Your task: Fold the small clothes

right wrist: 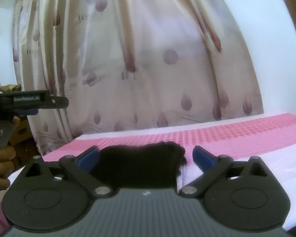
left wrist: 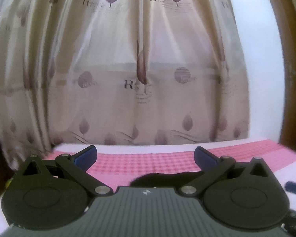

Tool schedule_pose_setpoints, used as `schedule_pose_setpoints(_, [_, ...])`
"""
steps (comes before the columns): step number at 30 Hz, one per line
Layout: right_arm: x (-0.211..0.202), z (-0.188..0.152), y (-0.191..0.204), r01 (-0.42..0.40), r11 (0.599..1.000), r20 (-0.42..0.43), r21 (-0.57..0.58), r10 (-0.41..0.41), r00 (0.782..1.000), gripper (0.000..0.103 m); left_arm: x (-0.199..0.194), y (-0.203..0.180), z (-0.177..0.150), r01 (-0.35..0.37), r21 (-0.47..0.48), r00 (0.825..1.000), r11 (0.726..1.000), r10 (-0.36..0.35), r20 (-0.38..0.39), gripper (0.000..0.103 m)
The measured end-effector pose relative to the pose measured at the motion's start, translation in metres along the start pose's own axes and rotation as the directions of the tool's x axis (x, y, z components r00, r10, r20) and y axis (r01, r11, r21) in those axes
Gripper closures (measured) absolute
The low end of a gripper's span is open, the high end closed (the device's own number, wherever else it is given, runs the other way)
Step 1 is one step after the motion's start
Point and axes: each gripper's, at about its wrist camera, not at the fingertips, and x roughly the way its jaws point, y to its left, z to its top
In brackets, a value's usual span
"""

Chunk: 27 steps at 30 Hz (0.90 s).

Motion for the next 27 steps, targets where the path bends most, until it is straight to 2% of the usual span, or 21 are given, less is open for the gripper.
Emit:
schedule_pose_setpoints(4, [0.000, -0.001, 0.006, 0.013, 1.000, -0.011, -0.020, -0.013, 1.000, 0.001, 0.000, 0.014, -0.005, 0.017, -0.083, 0.999, 0.996, -0.021, -0.041, 0.000])
schedule_pose_setpoints(7, [0.000, -0.001, 0.008, 0.000, 1.000, -0.012, -0.028, 0.000, 1.000, 0.001, 0.003, 0.014, -0.008, -0.008, -0.053, 0.998, 0.999, 0.005, -0.058, 0.000])
schedule_pose_setpoints(11, [0.000, -0.002, 0.008, -0.010, 1.000, -0.021, -0.019, 0.009, 1.000, 0.001, 0.004, 0.012, -0.014, -0.002, -0.020, 0.998, 1.000, 0.001, -0.070, 0.000])
schedule_pose_setpoints(21, [0.001, -0.006, 0.013, -0.013, 0.999, -0.044, -0.029, 0.012, 0.999, 0.001, 0.013, 0.013, -0.029, 0.070, -0.047, 0.987, 0.996, -0.076, -0.138, 0.000])
schedule_pose_setpoints(27, [0.000, -0.008, 0.018, -0.022, 0.999, -0.046, -0.042, 0.020, 0.999, 0.001, 0.010, 0.006, -0.039, 0.045, -0.002, 0.995, 0.999, -0.045, -0.093, 0.000])
